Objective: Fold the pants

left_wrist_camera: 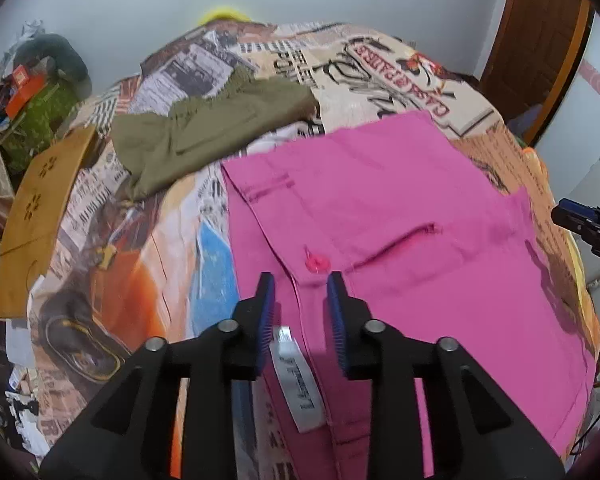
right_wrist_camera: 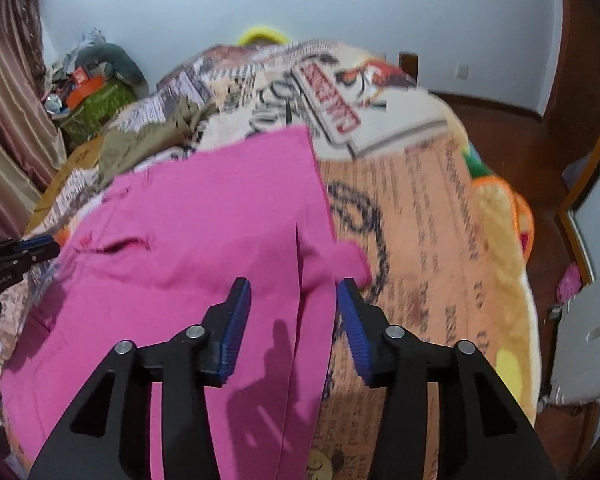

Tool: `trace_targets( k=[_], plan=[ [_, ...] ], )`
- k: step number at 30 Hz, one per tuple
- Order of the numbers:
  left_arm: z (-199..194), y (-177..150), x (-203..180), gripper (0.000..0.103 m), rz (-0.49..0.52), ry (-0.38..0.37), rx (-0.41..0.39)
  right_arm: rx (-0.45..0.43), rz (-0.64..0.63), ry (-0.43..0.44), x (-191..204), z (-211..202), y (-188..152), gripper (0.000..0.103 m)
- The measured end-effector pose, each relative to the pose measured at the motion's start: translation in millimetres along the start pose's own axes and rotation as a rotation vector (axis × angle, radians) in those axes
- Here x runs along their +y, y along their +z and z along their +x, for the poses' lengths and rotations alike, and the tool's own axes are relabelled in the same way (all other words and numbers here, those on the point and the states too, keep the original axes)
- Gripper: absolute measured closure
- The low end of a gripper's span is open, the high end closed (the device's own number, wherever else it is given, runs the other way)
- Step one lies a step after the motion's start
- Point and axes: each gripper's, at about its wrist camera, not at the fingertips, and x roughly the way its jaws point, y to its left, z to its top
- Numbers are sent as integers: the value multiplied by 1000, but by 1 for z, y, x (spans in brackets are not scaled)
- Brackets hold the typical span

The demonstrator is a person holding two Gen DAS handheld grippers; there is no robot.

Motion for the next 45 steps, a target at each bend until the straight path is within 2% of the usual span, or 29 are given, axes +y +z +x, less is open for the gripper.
trace_targets(
  k=[3,5,7,15,19,21,23,27,28,30,31,32,33,35,38,41,45],
  plan=[
    [1,9,2,70,1,1,-19,-23,-1,0,-1,-1,9,58],
    [4,14,5,61,-5,0,-27,-33,-1,-7,-3,3,15,51],
    [11,20,8,58,-15,9,-28,-36,2,-19,-5,9,20,51],
    [54,25,19,58,-75,-33,64,26,61,-26,-24,52,30,50],
    [70,22,28,58,-145,-59,94,66,70,-23,-27,70,26,50],
    [72,22,27,58,-149,-66,89,84,71,-25,-28,77,24,50],
    [71,23,22,65,-120,-63,80,107,73,-20,-28,86,21,50],
    [74,25,14,74,-65,-62,85,109,61,-10,-24,90,16,50],
    [76,25,12,80,-60,-58,91,109,61,-4,-24,89,16,50],
    [78,27,15,92,-71,-58,95,108,58,12,-25,88,14,54],
    [78,27,17,95,-84,-62,96,106,52,25,-26,87,14,63],
    [79,28,19,96,-91,-70,97,102,40,30,-25,87,13,69],
    [79,29,20,96,-95,-76,97,97,24,20,-23,86,11,70],
    [78,29,18,97,-78,-69,89,90,-7,6,-18,85,9,79],
    [74,29,10,97,-14,-1,57,85,-25,-9,-14,87,9,87],
    [72,29,2,96,73,85,16,87,-63,-35,-11,89,9,90],
    [85,27,3,96,108,102,56,95,-71,-53,-11,90,10,90]
  ],
)
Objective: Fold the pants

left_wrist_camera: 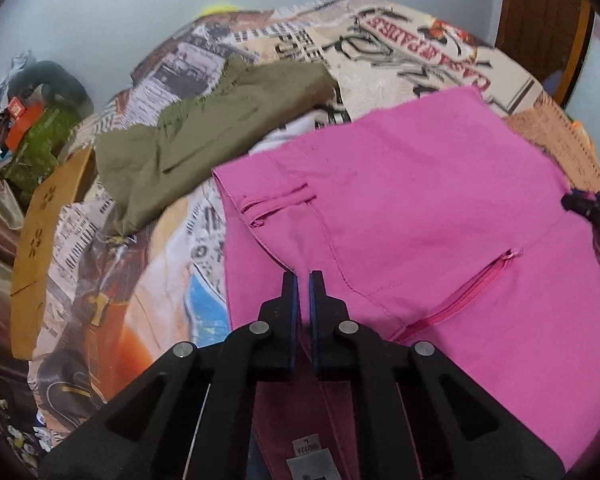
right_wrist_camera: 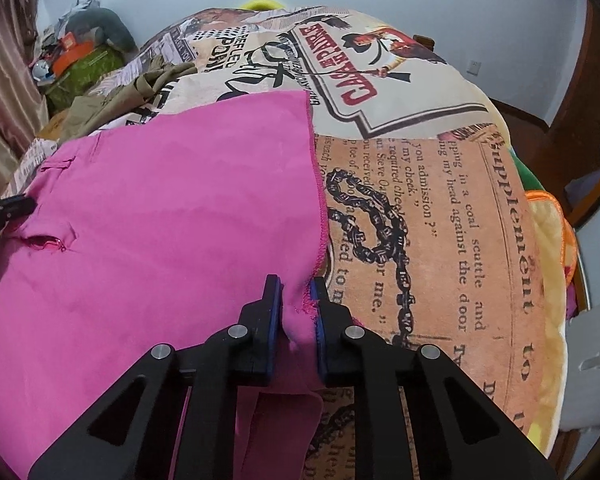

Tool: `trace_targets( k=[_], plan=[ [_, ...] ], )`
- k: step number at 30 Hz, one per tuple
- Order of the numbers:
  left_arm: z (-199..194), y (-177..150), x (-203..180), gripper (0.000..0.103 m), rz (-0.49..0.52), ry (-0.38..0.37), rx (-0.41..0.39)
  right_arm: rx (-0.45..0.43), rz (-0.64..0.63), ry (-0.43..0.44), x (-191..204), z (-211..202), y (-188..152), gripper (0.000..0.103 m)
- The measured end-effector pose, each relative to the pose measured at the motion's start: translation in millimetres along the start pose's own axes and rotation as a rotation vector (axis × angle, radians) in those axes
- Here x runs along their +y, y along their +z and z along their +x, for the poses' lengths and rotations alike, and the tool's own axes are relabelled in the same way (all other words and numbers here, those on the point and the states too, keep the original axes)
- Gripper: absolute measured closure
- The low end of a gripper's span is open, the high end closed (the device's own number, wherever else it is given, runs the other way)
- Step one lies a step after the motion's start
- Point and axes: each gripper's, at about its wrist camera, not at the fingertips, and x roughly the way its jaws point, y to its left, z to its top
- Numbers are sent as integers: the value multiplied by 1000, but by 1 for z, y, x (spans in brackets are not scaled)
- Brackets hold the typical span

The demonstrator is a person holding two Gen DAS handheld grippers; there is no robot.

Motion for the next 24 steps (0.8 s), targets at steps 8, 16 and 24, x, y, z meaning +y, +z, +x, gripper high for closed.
trace_targets(
  k=[8,16,24],
  plan=[
    [-41,4,20,91,-53,-26,-59,-11,69,-2,-11,-33,6,68],
    [-62,0,-12,91,28,-123,-100,-76,-30,139,39,-69,2,68],
    [-24,-15,-13,86,46,-115,-5,35,-37,106,43,-20,-9,62]
  ],
)
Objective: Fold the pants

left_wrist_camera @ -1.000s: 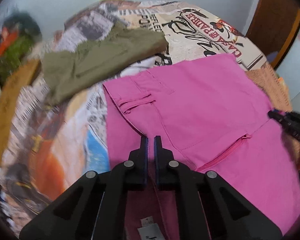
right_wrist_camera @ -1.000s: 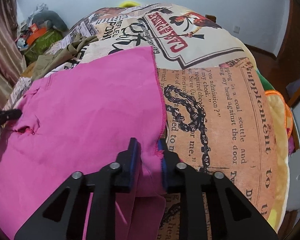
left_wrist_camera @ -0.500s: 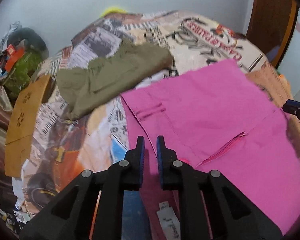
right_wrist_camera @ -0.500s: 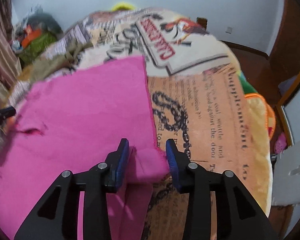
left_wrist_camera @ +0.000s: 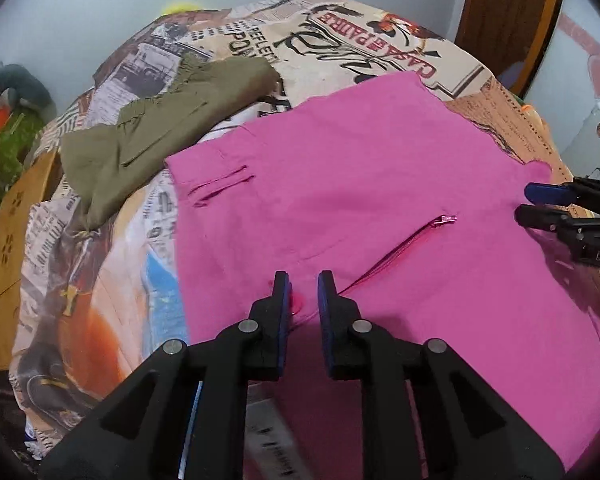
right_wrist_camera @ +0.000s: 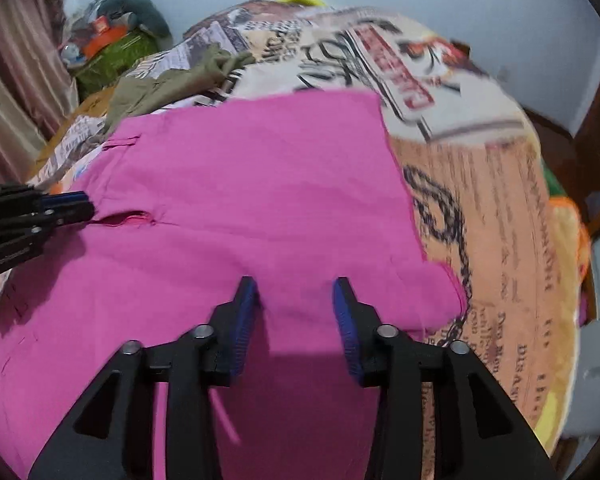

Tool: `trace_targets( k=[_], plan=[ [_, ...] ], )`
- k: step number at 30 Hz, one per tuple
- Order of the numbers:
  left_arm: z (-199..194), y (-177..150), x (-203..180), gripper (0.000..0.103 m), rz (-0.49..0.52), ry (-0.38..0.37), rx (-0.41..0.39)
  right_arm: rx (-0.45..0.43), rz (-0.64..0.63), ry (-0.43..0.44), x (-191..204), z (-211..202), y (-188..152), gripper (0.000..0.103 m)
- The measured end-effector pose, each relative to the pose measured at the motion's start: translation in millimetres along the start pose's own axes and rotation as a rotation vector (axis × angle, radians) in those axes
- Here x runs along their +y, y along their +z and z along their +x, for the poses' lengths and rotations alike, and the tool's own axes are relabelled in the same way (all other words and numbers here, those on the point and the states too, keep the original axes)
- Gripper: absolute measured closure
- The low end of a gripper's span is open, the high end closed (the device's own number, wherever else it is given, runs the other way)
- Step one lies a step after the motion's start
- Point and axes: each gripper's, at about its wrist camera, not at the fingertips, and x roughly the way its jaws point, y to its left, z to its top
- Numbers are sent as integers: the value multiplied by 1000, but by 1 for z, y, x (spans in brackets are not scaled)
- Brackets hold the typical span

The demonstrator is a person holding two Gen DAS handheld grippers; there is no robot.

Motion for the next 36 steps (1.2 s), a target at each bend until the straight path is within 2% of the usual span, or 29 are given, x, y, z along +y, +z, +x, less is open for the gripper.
trace_targets(
  k=[2,4,8,11,13,17,23,27,36],
  plan=[
    [-3,-4,4,68,17,16,-15,-8,33,27,-12,-2,-2,58],
    [-4,-10,12,61,3,1,-9,-7,20,12,-15,-3,-5,56],
    [-10,-22,23,60,-19,4,-18,0,-12,-56,-14,-7,-11,56],
    [-12,-25,24,59,-25,11,-23,12,33,-65,-28,-10,-17,55],
    [-14,-24,26,59,-31,15,-18,22,94,-35,-42,-10,-21,54],
    [-24,-17,30,59,-37,26,-34,19,126,-73,-52,-24,-19,53],
    [-34,10,47,59,-64,55,-74,-109,108,-77,-50,-55,9,53],
    [-34,30,59,59,-87,82,-104,-162,97,-71,-48,-58,35,50],
    [-9,59,82,59,-123,115,-94,-186,53,-73,-40,-33,73,50]
  ],
)
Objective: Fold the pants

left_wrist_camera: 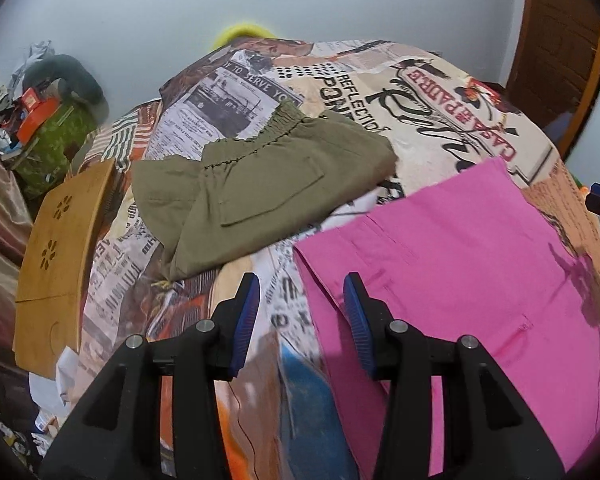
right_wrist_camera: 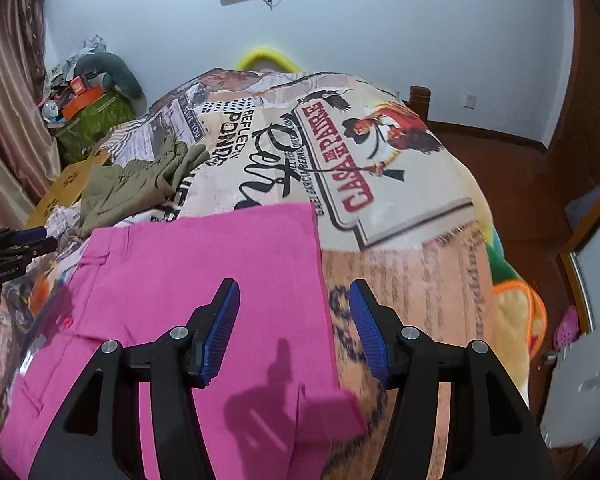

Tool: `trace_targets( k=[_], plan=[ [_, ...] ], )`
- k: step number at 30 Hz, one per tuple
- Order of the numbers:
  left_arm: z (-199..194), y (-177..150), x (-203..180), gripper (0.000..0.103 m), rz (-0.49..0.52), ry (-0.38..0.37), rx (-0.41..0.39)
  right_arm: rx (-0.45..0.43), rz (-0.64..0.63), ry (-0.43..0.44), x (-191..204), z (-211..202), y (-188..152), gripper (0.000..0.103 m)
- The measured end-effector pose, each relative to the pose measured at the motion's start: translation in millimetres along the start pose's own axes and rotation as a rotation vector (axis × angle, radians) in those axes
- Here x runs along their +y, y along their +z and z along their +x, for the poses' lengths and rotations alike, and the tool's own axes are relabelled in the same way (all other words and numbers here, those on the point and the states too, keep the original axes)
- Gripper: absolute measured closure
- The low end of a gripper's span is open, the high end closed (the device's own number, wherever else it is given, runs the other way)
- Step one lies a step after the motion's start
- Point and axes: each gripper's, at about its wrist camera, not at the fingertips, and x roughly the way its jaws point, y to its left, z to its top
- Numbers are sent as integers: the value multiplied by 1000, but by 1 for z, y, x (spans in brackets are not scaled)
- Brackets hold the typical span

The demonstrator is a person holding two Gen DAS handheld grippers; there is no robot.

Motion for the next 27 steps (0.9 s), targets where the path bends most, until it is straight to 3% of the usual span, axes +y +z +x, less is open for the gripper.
trace_targets(
  k=[10,17,21,27],
  plan=[
    [55,10,13,59,-77,-74,75,47,-11,7,-5,56,29,50],
    [87,7,14,59,-92,-95,117,49,-29,-6,-7,94,30,50],
    [95,9,17,59,-103,-113,126,94,-33,19,-6,118,32,50],
    [98,9,16,74,-107,-125,110,113,2,40,-12,135,44,50]
  ],
)
